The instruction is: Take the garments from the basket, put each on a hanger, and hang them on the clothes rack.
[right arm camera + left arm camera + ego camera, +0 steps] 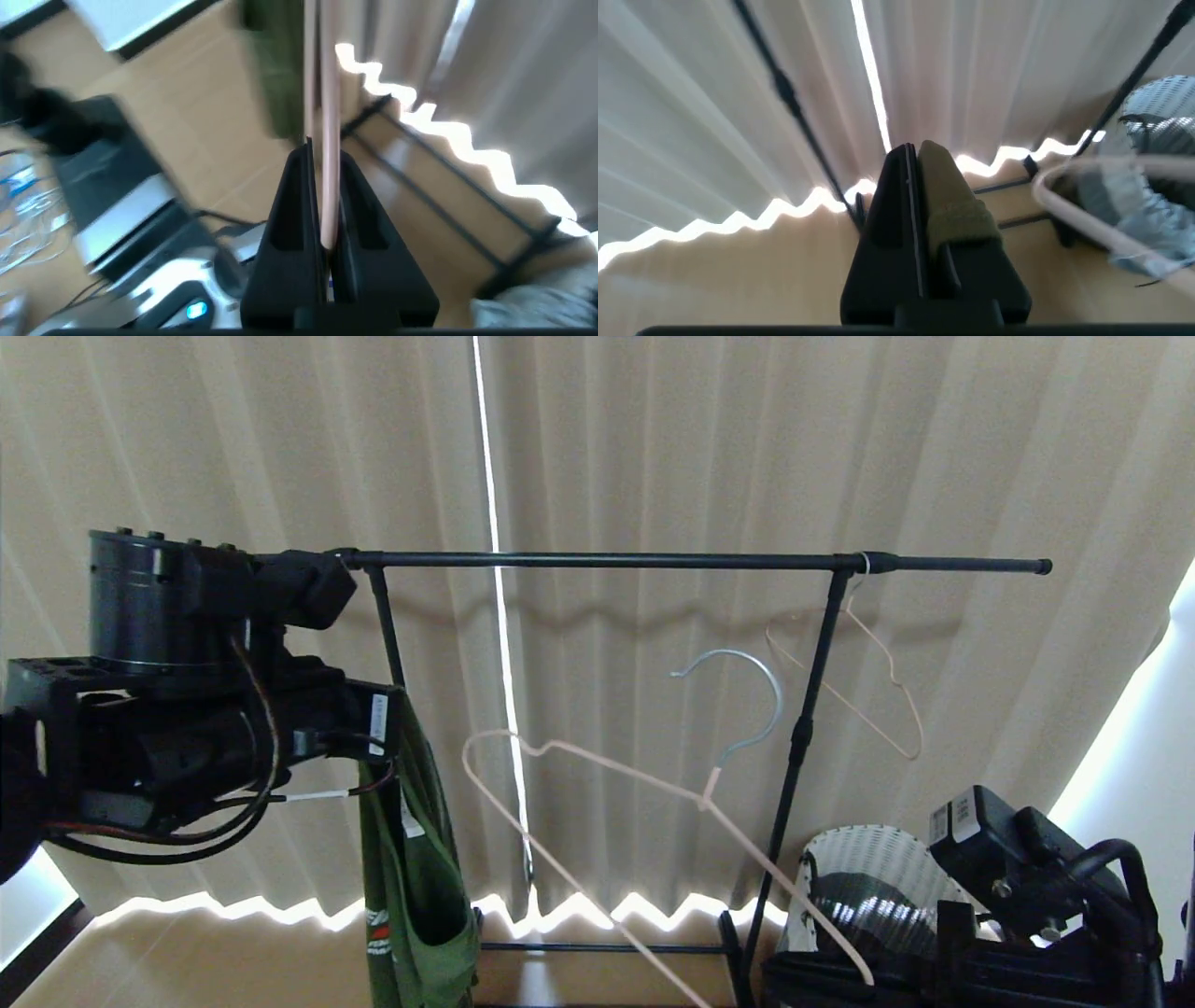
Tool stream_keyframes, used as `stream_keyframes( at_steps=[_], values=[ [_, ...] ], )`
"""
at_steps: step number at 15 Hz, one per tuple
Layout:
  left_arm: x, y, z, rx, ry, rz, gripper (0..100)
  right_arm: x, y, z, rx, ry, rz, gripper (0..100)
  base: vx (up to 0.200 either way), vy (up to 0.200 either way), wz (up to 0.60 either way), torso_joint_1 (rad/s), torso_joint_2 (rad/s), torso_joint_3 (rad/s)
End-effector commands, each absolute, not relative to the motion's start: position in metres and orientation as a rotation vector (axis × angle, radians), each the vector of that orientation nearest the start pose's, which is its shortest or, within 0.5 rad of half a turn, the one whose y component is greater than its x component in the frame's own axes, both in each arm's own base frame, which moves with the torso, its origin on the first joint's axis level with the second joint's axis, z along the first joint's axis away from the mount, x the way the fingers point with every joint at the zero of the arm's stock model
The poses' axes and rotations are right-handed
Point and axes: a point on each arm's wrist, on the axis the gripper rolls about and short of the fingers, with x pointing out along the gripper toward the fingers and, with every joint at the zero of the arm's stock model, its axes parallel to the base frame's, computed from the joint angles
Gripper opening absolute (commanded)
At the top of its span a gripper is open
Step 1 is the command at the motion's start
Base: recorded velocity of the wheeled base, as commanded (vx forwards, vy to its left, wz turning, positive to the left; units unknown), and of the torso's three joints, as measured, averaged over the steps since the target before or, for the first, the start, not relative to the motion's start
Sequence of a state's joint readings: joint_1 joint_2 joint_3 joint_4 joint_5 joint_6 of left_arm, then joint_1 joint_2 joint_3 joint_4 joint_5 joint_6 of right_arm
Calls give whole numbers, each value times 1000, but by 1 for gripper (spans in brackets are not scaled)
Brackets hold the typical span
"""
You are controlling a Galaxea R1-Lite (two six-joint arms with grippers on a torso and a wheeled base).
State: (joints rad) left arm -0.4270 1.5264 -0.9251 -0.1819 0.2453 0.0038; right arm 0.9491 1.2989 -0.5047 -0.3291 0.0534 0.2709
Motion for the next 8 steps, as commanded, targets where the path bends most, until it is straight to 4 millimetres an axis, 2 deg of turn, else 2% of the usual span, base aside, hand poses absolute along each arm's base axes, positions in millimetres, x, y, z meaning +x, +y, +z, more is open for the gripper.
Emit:
stream_keyframes(
  at_steps=[1,8],
  values=[
    [257,-119,214,154,422,-194,0,106,158,175,35,558,950,0,0,0,0,0,0,0],
    [259,-118,215,161,414,-146,0,110,164,176,30,563,951,0,0,0,0,0,0,0]
  ],
)
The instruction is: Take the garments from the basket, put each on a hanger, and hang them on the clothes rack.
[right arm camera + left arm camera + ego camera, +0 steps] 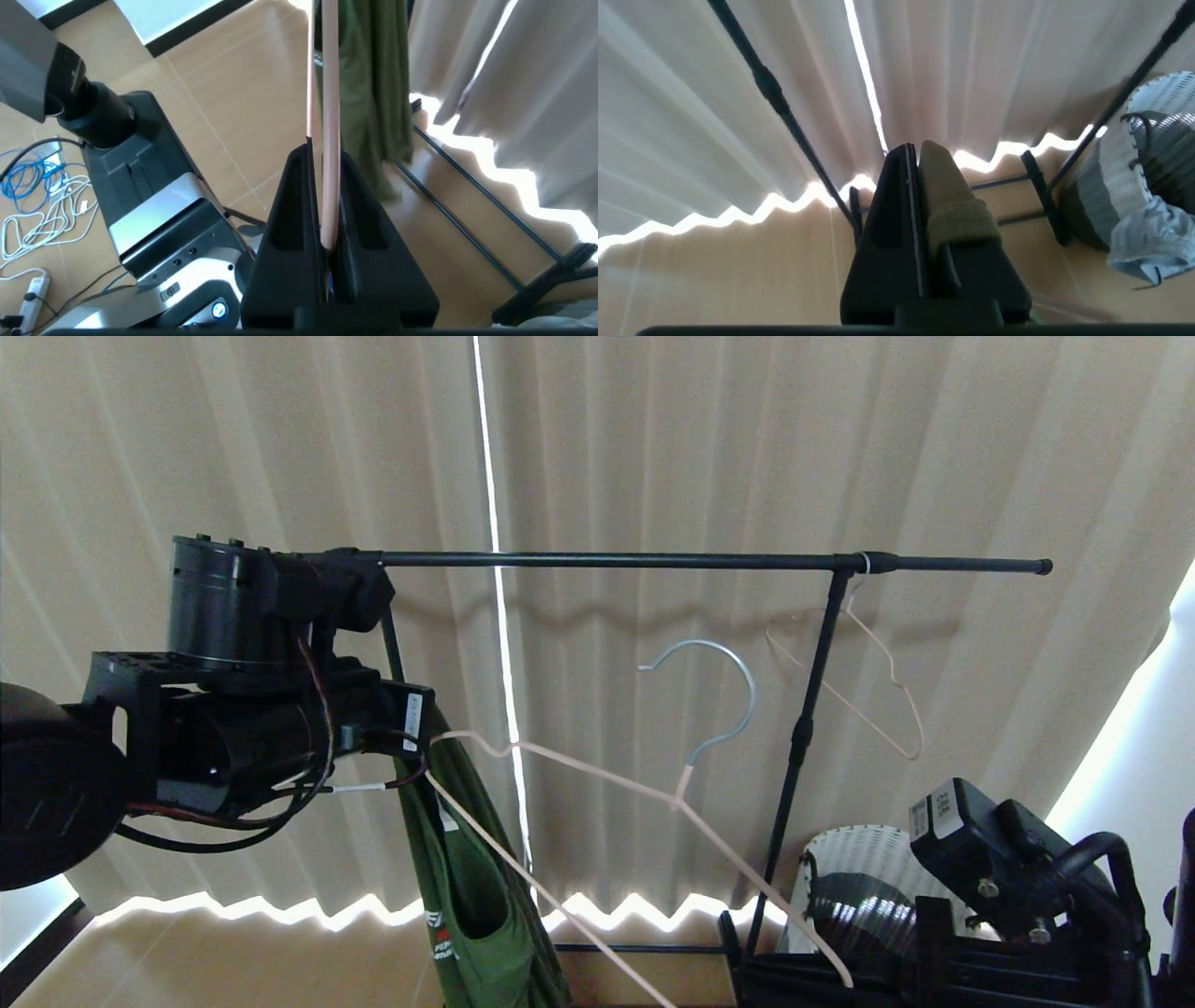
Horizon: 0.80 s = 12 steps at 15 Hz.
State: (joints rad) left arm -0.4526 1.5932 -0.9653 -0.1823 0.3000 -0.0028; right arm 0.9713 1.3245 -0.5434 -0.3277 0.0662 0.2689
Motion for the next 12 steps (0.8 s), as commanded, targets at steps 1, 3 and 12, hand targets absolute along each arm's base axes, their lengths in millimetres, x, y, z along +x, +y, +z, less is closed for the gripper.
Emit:
stream_keyframes(
  at_steps=[1,3,12],
  values=[
    [259,-118,215,161,412,-141,0,110,164,176,31,563,952,0,0,0,0,0,0,0],
    [258,-117,216,161,411,-140,0,108,166,175,26,565,965,0,0,0,0,0,0,0],
    [240,-117,223,160,386,-155,0,142,198,174,21,592,904,0,0,0,0,0,0,0]
  ],
)
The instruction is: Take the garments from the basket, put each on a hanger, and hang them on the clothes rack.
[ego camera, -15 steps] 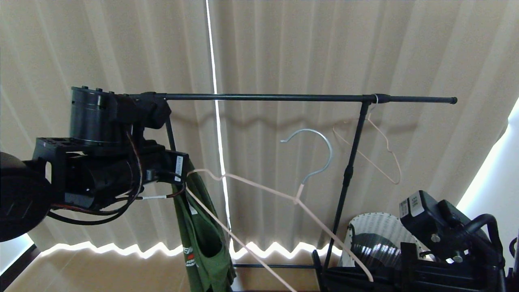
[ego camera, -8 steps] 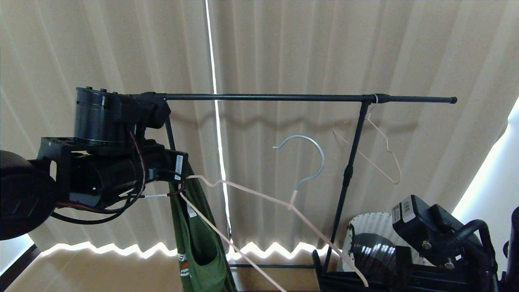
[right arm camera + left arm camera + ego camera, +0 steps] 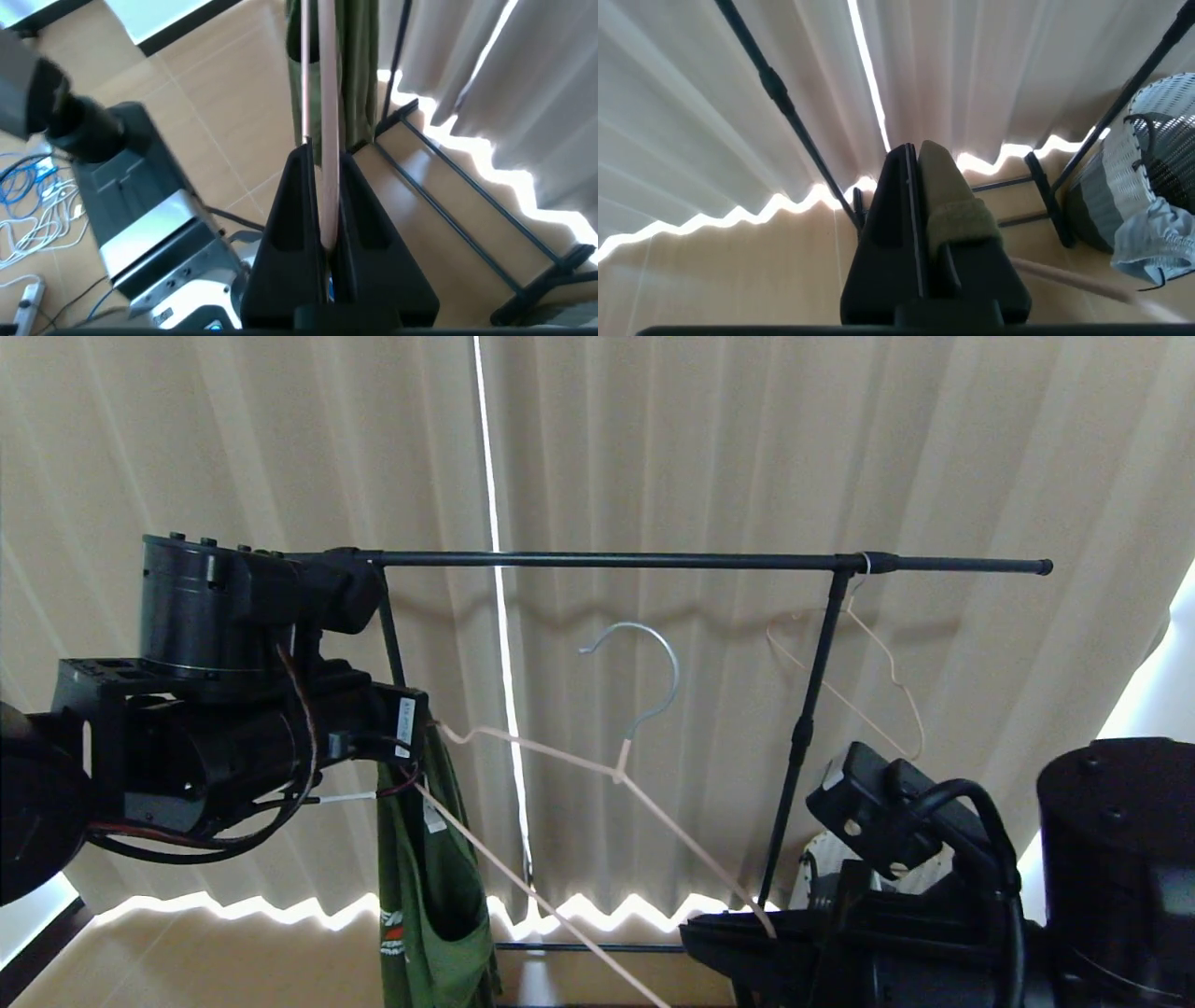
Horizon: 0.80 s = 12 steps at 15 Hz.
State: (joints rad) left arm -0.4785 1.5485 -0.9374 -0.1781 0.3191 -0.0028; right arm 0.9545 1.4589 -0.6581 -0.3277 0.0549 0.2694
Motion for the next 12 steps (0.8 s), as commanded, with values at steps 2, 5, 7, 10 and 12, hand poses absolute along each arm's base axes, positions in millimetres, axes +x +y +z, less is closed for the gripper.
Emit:
stream_keyframes(
  at_steps=[2,5,7,10,12],
  values=[
    [233,-113,226,162,391,-155,0,157,208,172,25,594,869,0,0,0,0,0,0,0],
    [227,-109,230,163,393,-152,0,174,219,166,46,548,842,0,0,0,0,0,0,0],
    [223,-107,232,166,392,-141,0,180,222,161,48,542,822,0,0,0,0,0,0,0],
    [220,-102,237,170,386,-104,0,185,219,158,44,549,788,0,0,0,0,0,0,0],
    [222,-95,237,165,389,-76,0,187,214,159,43,545,752,0,0,0,0,0,0,0]
  ],
)
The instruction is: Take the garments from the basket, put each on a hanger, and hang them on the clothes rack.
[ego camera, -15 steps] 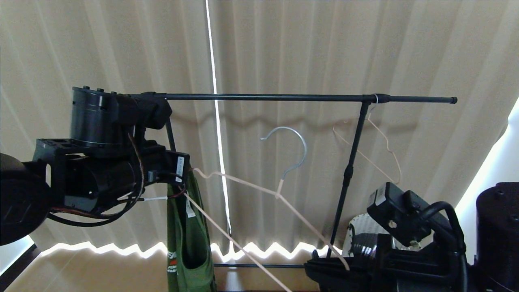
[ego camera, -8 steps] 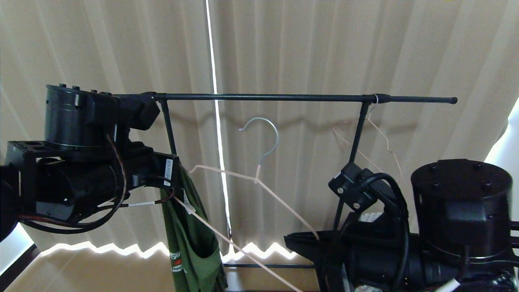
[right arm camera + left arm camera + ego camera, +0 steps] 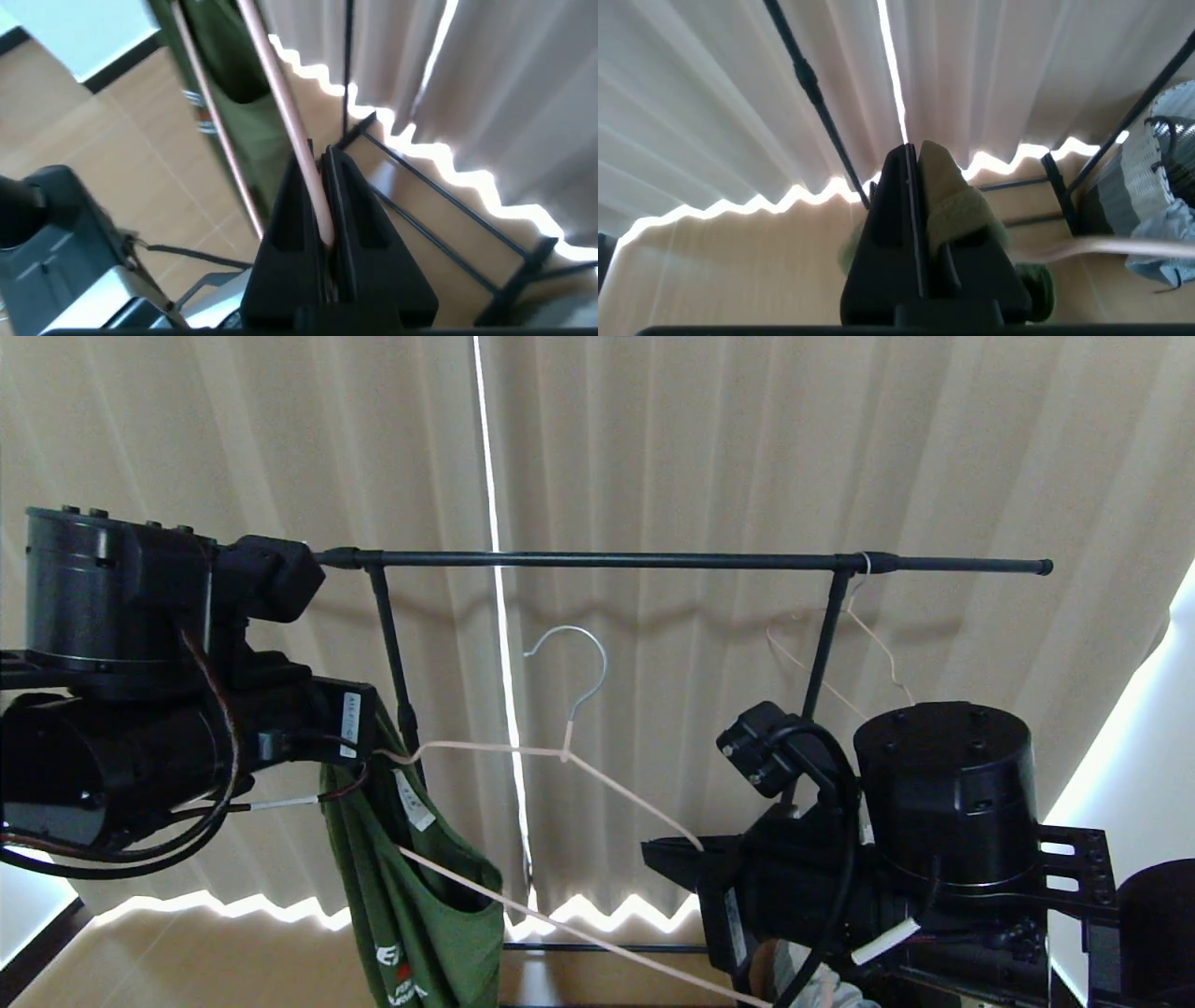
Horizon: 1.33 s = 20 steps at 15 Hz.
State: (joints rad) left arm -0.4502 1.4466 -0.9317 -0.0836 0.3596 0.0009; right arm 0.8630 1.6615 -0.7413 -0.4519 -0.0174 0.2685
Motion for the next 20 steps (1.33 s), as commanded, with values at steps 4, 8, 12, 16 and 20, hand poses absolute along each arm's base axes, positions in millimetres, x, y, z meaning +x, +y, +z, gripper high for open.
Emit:
stream_keyframes(
  at_steps=[4,8,12,16,20],
  values=[
    [215,-90,236,184,429,-69,0,199,209,159,44,516,640,0,0,0,0,0,0,0],
    [206,-92,236,201,458,-94,0,209,214,167,96,491,603,0,0,0,0,0,0,0],
    [202,-103,236,191,457,-137,0,221,225,166,99,483,592,0,0,0,0,0,0,0],
    [208,-121,236,108,467,-165,0,217,241,163,82,486,602,0,0,0,0,0,0,0],
    [224,-120,237,79,467,-125,0,177,231,170,87,532,677,0,0,0,0,0,0,0]
  ],
)
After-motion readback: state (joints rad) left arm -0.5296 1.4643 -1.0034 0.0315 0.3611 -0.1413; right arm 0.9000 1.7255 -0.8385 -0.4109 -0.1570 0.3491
